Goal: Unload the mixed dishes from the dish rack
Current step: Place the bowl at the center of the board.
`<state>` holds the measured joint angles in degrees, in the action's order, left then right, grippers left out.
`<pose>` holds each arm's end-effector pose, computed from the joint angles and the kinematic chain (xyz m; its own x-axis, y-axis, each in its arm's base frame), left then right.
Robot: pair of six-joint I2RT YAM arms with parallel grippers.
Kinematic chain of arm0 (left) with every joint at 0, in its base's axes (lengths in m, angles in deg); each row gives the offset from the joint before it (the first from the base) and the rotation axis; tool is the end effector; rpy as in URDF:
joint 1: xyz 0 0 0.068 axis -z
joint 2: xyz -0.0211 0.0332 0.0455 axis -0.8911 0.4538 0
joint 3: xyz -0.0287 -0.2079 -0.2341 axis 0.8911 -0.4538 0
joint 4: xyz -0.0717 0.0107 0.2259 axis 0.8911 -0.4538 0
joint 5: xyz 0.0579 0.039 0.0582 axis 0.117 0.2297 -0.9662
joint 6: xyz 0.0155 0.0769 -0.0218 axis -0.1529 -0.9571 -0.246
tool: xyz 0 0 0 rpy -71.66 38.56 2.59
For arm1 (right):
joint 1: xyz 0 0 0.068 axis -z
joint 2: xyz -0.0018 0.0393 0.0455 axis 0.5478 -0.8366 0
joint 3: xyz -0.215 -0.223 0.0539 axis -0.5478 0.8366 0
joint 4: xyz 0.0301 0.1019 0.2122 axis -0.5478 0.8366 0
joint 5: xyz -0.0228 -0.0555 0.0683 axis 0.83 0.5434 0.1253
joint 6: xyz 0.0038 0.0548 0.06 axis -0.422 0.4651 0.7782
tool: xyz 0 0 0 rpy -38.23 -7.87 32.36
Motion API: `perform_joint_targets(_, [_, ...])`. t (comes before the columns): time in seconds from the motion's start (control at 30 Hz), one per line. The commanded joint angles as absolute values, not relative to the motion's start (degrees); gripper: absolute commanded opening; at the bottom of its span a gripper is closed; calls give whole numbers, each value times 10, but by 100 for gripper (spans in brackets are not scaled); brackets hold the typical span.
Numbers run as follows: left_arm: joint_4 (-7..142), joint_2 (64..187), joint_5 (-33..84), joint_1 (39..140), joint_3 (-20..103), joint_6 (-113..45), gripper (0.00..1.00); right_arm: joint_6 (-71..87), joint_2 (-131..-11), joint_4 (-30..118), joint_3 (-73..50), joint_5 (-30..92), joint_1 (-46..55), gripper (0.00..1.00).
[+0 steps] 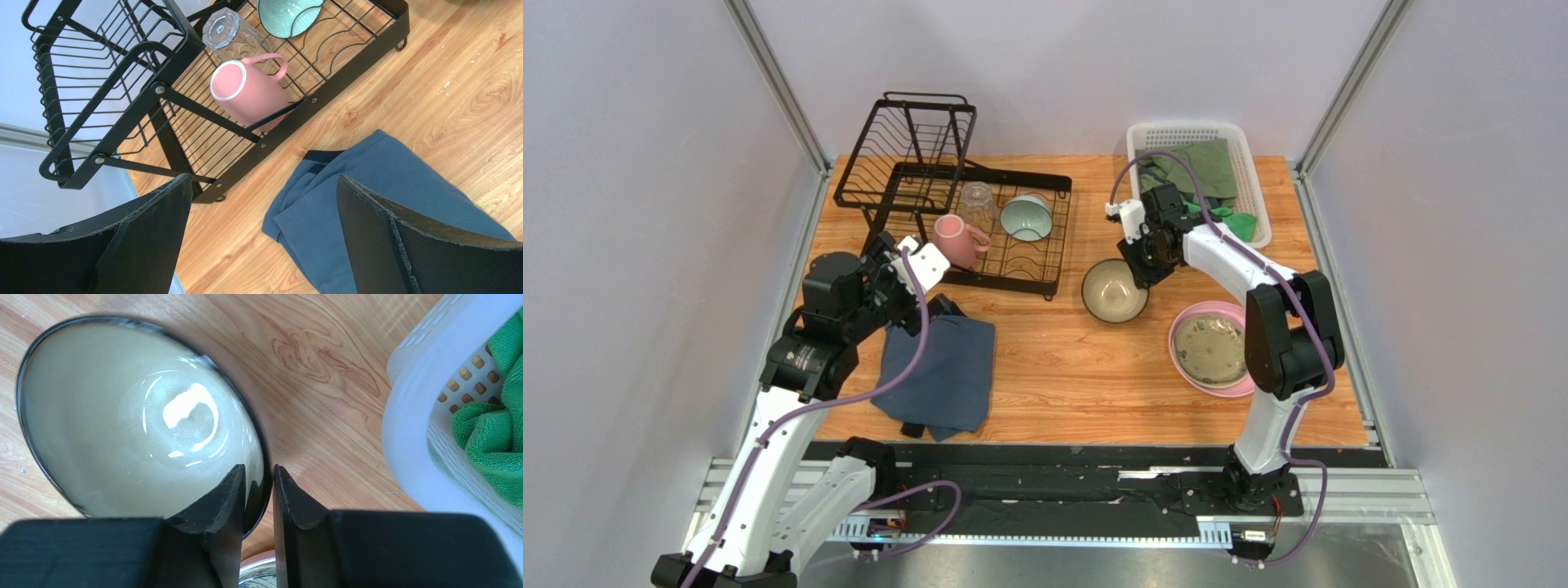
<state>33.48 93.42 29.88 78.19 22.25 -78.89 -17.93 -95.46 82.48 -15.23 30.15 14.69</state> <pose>0.1275 -0.0505 0.3648 -0.0641 0.5750 -0.8156 0.5803 0.6864 0.4383 0.3619 0.1317 0.2344 -0.6951 -0.5730 -0.4342 -0.6314 0.7753 -0.0124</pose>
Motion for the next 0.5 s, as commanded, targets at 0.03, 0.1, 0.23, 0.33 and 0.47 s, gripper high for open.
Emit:
perform_joint_targets(0.03, [340,923,302,779,227,-798,95,-188,-954,822,-177,304,152,29])
perform_joint_targets(0.1, [340,922,301,779,226,-798,95,-188,-955,823,-177,303,152,29])
perform_joint_targets(0.23, [340,920,301,779,224,-799,95,-187,-955,824,-177,304,152,29])
perform_joint_targets(0.33, [340,919,300,779,223,-800,95,-188,-951,825,-173,308,152,31])
perform_joint_targets(0.47, [341,918,300,779,219,-801,95,-190,-941,826,-159,310,152,39])
